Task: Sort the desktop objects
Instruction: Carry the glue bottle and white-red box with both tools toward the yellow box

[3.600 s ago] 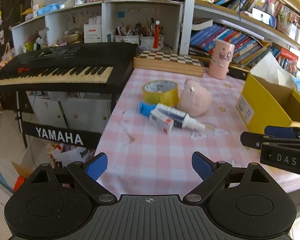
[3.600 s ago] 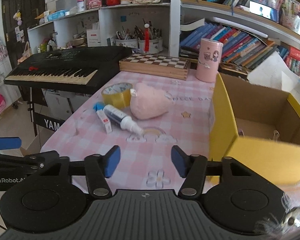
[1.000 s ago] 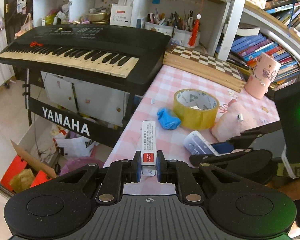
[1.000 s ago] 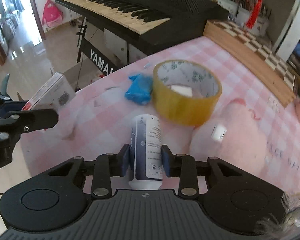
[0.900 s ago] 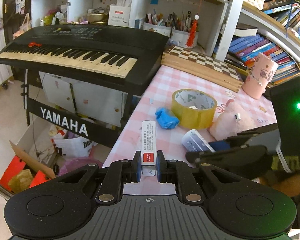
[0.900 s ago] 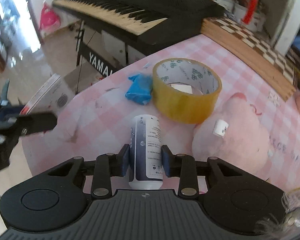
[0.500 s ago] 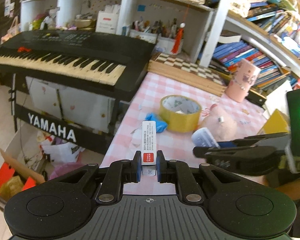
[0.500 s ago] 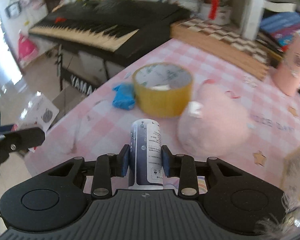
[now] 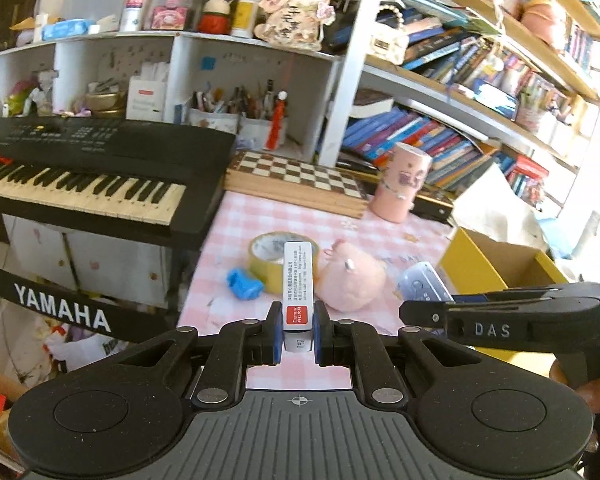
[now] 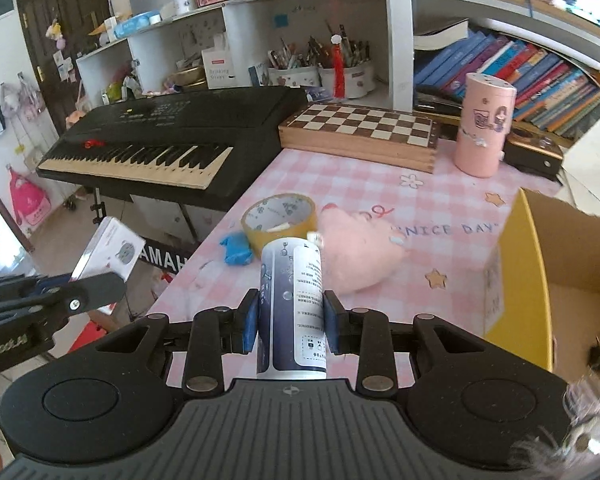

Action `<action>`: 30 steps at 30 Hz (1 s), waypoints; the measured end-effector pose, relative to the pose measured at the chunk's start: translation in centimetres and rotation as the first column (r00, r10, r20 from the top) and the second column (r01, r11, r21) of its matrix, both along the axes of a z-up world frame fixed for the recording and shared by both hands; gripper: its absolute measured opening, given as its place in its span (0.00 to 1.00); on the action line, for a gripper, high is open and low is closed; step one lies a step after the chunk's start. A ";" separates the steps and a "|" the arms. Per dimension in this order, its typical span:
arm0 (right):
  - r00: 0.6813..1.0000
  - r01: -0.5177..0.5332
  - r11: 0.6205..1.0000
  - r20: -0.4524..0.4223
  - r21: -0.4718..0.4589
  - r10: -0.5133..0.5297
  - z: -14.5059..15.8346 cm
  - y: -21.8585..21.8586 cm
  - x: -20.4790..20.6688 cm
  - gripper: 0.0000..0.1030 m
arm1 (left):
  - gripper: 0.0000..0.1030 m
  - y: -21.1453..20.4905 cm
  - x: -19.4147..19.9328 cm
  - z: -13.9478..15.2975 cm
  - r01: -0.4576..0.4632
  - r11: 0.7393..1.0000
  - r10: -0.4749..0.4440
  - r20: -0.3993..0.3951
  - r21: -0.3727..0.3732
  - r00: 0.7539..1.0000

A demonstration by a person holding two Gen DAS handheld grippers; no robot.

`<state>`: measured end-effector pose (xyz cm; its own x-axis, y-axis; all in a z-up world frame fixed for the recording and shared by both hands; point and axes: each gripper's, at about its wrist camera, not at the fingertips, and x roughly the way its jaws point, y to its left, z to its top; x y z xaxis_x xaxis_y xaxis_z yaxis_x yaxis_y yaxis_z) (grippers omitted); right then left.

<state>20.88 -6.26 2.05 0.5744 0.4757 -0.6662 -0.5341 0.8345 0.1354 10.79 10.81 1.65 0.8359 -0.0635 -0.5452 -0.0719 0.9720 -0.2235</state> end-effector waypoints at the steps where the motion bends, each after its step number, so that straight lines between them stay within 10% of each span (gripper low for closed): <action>1: 1.000 0.002 1.000 -0.001 -0.002 -0.002 0.0 -0.1 -0.8 0.29 | 0.12 -0.1 -0.3 -0.1 0.006 1.000 -0.006 -0.004 -0.003 1.000; 30: 0.946 0.317 0.948 -0.068 -0.032 -0.318 -2.6 -5.6 -17.3 0.29 | 0.13 -3.8 -8.3 -1.5 0.306 0.951 -0.308 -0.060 -0.043 0.950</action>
<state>3.59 -11.82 -0.57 0.6443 0.2620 -0.7185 -0.2305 0.9623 0.1442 2.50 6.98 0.19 0.7360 -0.3298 -0.5912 0.2130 0.9418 -0.2601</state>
